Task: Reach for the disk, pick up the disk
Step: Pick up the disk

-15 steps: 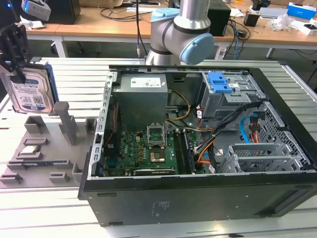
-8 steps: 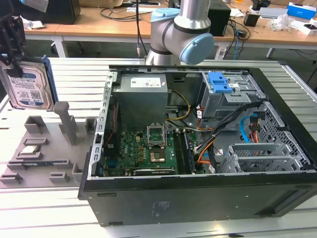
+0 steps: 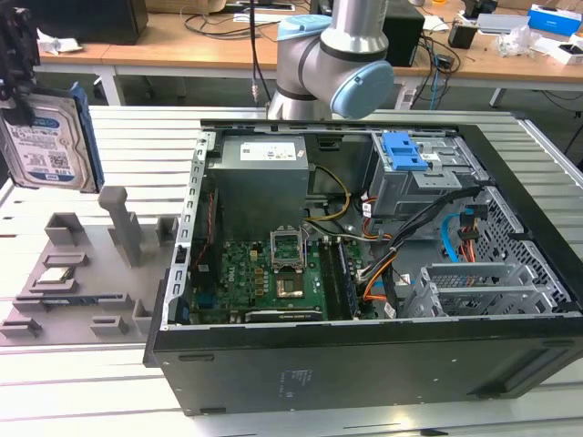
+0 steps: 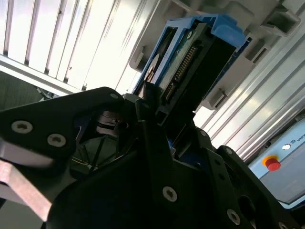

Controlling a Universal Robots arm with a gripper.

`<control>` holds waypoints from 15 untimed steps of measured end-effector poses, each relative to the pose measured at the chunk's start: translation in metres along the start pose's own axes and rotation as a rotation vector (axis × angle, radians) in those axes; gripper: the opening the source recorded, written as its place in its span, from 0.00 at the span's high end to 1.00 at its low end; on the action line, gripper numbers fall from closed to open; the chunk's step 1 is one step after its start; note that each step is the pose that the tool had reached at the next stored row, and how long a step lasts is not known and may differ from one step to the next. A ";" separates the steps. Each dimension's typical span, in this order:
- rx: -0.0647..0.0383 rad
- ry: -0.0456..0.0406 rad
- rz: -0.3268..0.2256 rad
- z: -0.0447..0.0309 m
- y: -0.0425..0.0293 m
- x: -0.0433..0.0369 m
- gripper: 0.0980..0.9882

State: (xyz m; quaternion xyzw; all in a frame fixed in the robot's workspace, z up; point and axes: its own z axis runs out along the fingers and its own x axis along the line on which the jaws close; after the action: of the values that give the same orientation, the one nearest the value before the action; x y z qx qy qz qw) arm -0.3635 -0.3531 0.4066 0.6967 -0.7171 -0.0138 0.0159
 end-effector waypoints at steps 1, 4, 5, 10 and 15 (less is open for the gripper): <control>0.000 0.0000 0.000 -0.0052 0.0001 0.0000 0.70; -0.001 0.0000 0.000 -0.0134 0.0001 0.0000 0.70; -0.001 0.0000 0.000 -0.0168 0.0002 0.0000 0.70; -0.002 0.0001 0.000 -0.0283 0.0002 0.0001 0.70; -0.003 0.0000 0.000 -0.0477 0.0005 0.0001 0.70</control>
State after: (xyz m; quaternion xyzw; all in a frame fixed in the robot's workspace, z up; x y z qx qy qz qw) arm -0.3620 -0.3531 0.4543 0.6966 -0.7171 -0.0148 0.0168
